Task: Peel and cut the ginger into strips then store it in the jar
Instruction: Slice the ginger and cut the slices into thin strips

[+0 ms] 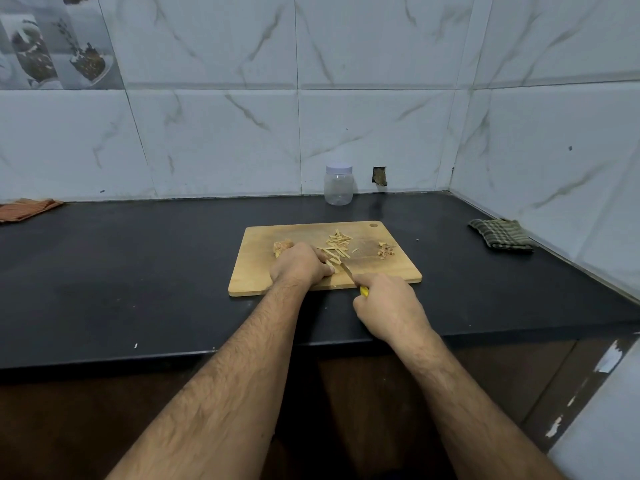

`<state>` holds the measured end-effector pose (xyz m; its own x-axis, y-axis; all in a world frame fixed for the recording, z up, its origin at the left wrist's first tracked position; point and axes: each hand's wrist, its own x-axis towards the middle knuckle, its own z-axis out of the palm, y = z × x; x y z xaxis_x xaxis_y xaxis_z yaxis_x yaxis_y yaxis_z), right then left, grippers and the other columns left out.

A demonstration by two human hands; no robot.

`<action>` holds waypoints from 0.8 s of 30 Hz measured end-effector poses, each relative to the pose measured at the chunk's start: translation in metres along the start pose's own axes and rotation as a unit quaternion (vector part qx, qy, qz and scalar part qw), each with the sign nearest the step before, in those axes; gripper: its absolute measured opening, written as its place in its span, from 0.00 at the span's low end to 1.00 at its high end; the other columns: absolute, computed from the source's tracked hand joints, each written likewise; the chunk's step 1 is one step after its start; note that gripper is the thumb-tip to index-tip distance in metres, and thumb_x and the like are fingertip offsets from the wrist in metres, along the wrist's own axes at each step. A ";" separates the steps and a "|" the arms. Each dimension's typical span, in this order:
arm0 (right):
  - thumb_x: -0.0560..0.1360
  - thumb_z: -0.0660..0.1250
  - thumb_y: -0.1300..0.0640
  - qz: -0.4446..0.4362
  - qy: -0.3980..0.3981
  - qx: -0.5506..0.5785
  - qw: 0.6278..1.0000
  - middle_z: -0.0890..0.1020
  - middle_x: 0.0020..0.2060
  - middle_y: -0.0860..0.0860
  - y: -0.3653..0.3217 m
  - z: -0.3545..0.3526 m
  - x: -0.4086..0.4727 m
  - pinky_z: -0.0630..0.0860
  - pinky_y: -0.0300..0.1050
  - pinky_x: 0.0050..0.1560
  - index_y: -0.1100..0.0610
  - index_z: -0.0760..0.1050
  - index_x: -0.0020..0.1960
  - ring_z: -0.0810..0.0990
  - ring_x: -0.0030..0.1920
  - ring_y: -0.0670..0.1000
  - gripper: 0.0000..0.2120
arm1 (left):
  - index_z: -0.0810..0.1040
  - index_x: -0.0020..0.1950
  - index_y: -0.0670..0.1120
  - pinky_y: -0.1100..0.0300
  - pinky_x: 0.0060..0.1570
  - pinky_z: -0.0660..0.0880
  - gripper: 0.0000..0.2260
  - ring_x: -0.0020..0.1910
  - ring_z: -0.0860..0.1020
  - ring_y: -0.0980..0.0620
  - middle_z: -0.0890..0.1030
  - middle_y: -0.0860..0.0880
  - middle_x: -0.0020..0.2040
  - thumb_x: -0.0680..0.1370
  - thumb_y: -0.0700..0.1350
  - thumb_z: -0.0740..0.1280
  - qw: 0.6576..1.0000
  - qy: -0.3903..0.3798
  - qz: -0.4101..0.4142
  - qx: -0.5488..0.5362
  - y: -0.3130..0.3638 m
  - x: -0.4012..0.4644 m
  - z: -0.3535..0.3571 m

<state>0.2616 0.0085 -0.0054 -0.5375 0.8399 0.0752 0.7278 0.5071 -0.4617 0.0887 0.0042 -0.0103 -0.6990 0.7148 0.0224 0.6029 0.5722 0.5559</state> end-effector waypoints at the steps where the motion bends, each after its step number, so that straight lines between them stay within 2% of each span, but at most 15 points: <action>1: 0.79 0.62 0.57 -0.006 0.003 0.005 1.000 0.77 0.67 0.50 -0.001 0.001 0.001 0.76 0.48 0.58 0.44 0.70 0.74 0.75 0.63 0.53 0.24 | 0.83 0.58 0.59 0.57 0.57 0.77 0.13 0.59 0.79 0.51 0.82 0.55 0.59 0.74 0.55 0.74 1.000 0.002 0.000 0.001 0.000 0.000 0.000; 7: 0.77 0.62 0.57 -0.039 0.015 0.022 0.999 0.77 0.67 0.49 -0.011 0.006 0.011 0.75 0.47 0.59 0.44 0.72 0.73 0.75 0.65 0.53 0.25 | 0.84 0.57 0.60 0.59 0.54 0.76 0.11 0.58 0.79 0.51 0.83 0.55 0.57 0.75 0.55 0.73 1.000 0.009 0.002 0.014 0.001 -0.001 0.002; 14: 0.77 0.64 0.57 -0.037 0.012 0.026 0.999 0.78 0.66 0.48 -0.012 0.004 0.022 0.77 0.48 0.60 0.44 0.73 0.72 0.77 0.62 0.52 0.24 | 0.83 0.58 0.59 0.56 0.60 0.76 0.14 0.60 0.79 0.51 0.82 0.56 0.60 0.73 0.52 0.75 1.000 -0.022 -0.005 -0.002 0.004 0.006 -0.001; 24: 0.77 0.64 0.57 -0.039 0.010 0.032 0.999 0.78 0.67 0.49 -0.012 0.004 0.023 0.76 0.48 0.62 0.46 0.74 0.71 0.76 0.63 0.53 0.23 | 0.83 0.59 0.59 0.55 0.61 0.75 0.15 0.59 0.79 0.52 0.82 0.56 0.59 0.73 0.51 0.75 0.999 -0.042 0.002 -0.005 0.002 0.012 -0.001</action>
<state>0.2393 0.0211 -0.0015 -0.5826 0.8023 0.1300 0.6547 0.5581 -0.5098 0.0816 0.0136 -0.0081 -0.6617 0.7485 -0.0443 0.6019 0.5655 0.5637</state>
